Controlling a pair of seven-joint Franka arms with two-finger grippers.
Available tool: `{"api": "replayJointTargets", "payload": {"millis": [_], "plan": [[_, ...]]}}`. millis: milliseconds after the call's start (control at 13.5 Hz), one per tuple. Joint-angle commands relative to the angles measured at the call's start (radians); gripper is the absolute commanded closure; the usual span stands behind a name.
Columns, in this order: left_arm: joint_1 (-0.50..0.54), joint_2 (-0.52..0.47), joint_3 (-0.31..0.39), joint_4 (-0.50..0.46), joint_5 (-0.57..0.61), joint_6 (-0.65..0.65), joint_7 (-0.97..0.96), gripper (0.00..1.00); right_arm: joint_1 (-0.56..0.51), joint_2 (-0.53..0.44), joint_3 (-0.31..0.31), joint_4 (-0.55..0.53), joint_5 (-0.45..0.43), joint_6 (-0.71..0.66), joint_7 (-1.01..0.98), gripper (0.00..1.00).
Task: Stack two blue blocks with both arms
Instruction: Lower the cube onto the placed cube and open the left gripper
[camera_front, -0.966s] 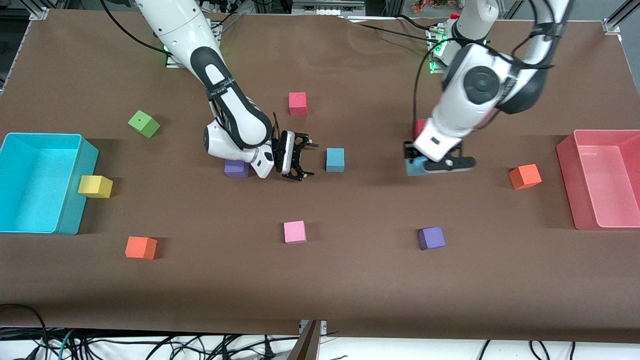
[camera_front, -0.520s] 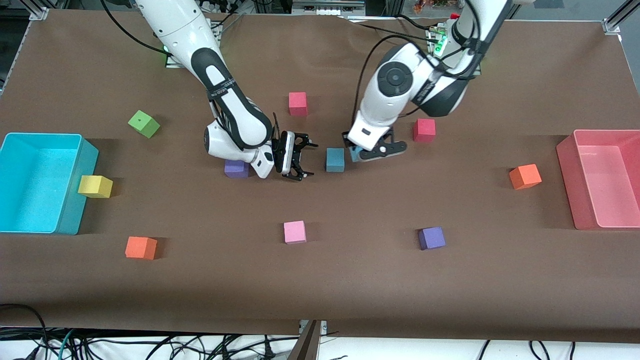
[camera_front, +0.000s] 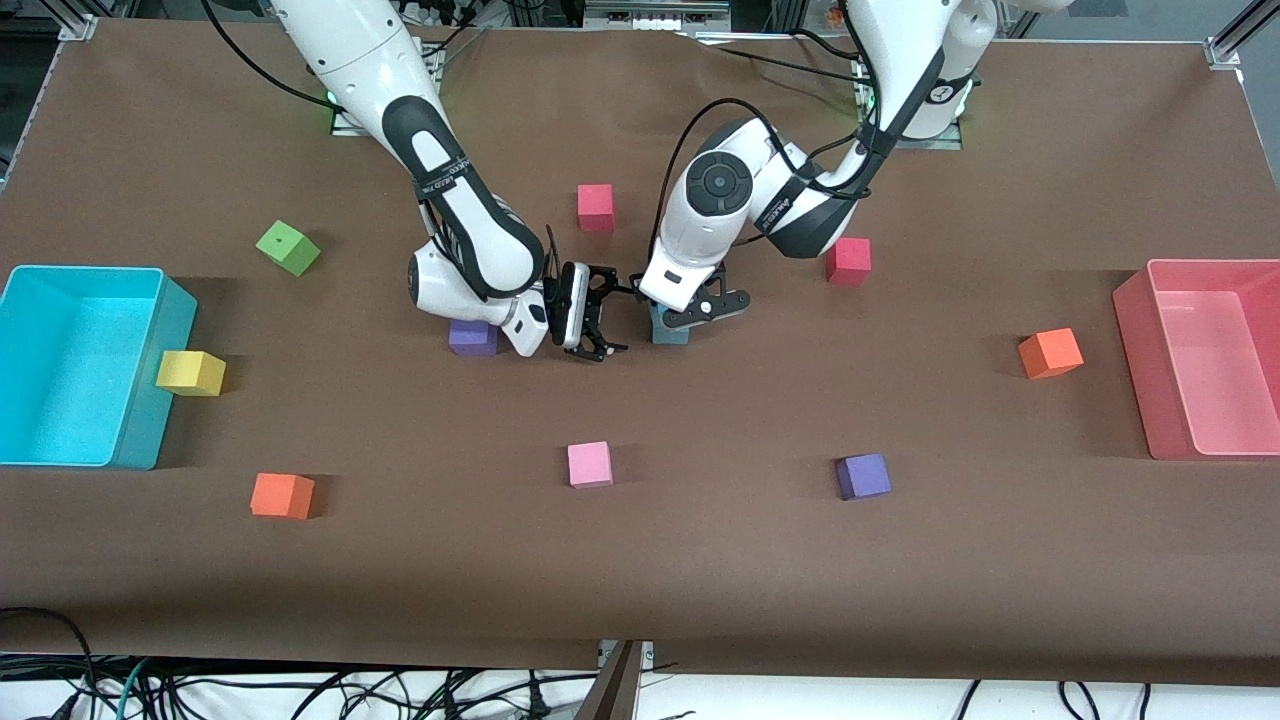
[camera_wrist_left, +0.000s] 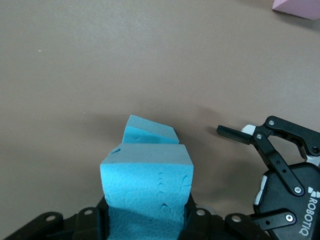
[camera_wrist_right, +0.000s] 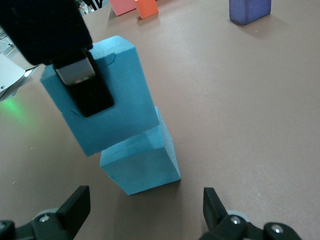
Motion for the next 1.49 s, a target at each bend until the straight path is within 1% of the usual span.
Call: {"api": "replayJointTargets", "payload": {"millis": [0,372,595,966,1041,1115,1189,1412], "plan": [[-0.015,0.014,0.016,0.026,0.052,0.014,0.016,1.0,-0.011,-0.01,0.01,-0.014,0.025,-0.008,-0.034,0.0],[-0.015,0.018,0.016,0.023,0.09,0.016,0.083,1.0,-0.011,-0.01,0.01,-0.014,0.027,-0.01,-0.034,0.0],[-0.03,0.028,0.015,0.013,0.153,0.016,0.085,1.0,-0.011,-0.01,0.01,-0.014,0.025,-0.008,-0.034,0.0],[-0.043,0.044,0.015,0.013,0.153,0.016,0.083,0.99,-0.011,-0.01,0.01,-0.012,0.027,-0.008,-0.034,0.0],[-0.043,0.045,0.015,0.013,0.143,0.016,0.083,0.8,-0.011,-0.01,0.01,-0.012,0.027,-0.008,-0.034,0.0],[-0.043,0.053,0.015,0.013,0.141,0.016,0.083,0.34,-0.011,-0.01,0.01,-0.012,0.027,-0.008,-0.034,0.0],[-0.043,0.053,0.015,0.013,0.141,0.016,0.082,0.0,-0.011,-0.01,0.01,-0.012,0.025,-0.008,-0.034,0.0],[-0.04,0.041,0.015,0.015,0.138,0.012,0.071,0.0,-0.011,-0.01,0.01,-0.012,0.025,-0.008,-0.034,0.0]]}}
